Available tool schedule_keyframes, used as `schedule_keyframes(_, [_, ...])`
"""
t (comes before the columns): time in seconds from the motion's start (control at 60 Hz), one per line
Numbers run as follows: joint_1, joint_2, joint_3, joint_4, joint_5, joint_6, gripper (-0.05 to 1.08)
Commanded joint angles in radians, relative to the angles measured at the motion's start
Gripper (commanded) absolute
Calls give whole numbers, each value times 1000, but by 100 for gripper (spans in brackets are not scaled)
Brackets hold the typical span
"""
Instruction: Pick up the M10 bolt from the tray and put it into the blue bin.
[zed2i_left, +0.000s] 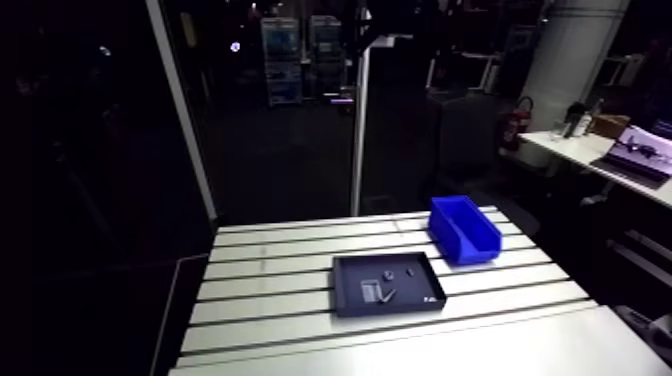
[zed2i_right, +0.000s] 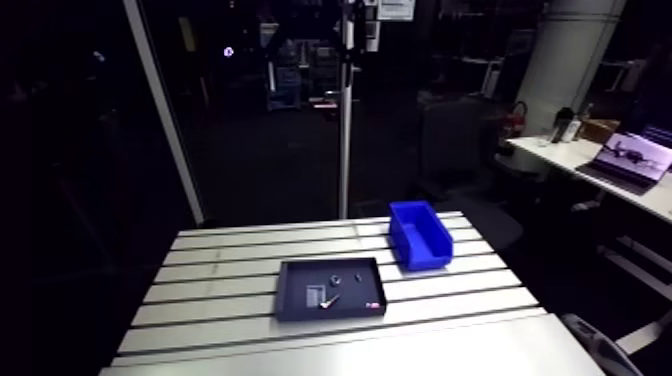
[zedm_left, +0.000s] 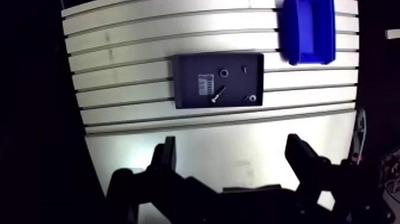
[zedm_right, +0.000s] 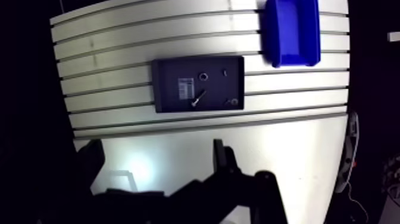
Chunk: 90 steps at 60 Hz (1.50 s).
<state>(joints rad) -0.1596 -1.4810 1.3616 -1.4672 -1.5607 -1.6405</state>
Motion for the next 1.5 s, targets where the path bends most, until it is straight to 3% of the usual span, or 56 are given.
schedule_keyframes(0.017, [9,20,-25,-9,15,2,1])
schedule_keyframes(0.95, [9,24,-26,-11,15,10,1])
schedule_keyframes(1.267, [9,32,-16,-12,14,54,1])
schedule_keyframes(1.5, [8,37,-6,-25,6,170,1])
